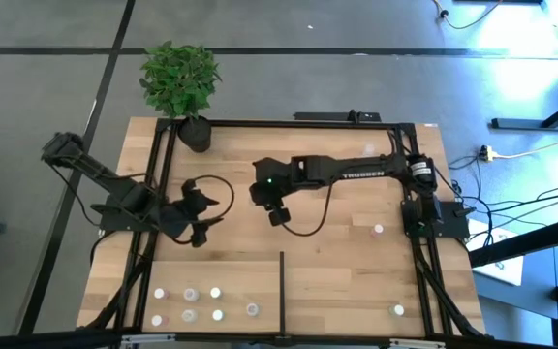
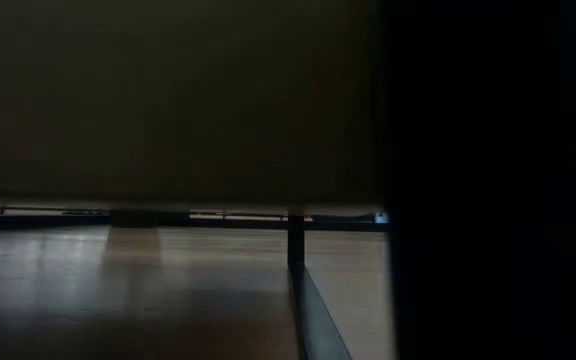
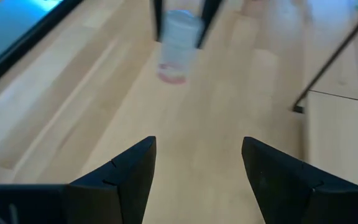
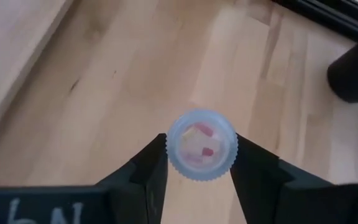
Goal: Pick and place medicine bottles onto shelf by color
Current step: Put the left transparent pill bottle on the shelf aligned with the other transparent pill bottle
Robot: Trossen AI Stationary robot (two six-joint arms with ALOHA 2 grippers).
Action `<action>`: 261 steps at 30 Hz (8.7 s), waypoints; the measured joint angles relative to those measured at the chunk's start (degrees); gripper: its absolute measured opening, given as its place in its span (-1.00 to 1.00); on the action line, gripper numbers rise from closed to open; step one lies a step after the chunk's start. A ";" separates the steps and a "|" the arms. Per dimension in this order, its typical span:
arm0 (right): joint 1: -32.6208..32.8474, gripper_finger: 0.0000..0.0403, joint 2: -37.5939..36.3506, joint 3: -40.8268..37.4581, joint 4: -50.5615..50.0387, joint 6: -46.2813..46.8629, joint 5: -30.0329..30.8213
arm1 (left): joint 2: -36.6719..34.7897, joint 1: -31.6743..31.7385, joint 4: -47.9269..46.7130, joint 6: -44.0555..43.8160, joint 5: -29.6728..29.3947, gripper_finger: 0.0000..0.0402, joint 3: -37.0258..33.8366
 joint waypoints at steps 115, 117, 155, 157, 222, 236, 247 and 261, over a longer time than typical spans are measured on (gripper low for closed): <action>-8.17 0.19 6.14 13.18 -24.33 -1.30 -16.54 | 5.10 -0.47 1.10 0.35 -3.37 0.15 0.00; -8.21 0.19 4.94 13.18 -24.71 -0.33 -13.60 | 7.41 0.68 2.46 1.58 -3.33 0.15 -0.02; 0.97 0.19 -32.42 -22.88 -5.05 10.94 8.79 | 27.17 27.14 59.83 25.70 17.80 0.15 -15.47; 0.95 0.19 -32.35 -22.88 -5.15 10.92 8.79 | 29.48 27.64 61.81 25.68 17.81 0.15 -15.47; 0.90 0.19 -32.30 -22.84 -5.00 10.96 8.79 | 43.06 32.84 72.85 26.68 20.03 0.15 -13.18; 0.90 0.19 -32.30 -22.84 -4.96 11.14 8.79 | 43.06 32.82 72.32 26.63 20.14 0.01 -13.18; 0.90 0.19 -32.28 -22.84 -4.93 11.14 8.79 | 43.01 30.20 72.52 26.51 20.92 -0.43 -13.18; 0.90 0.19 -32.28 -22.82 -4.98 11.07 8.79 | 31.20 23.13 65.35 23.63 20.90 -0.43 -13.20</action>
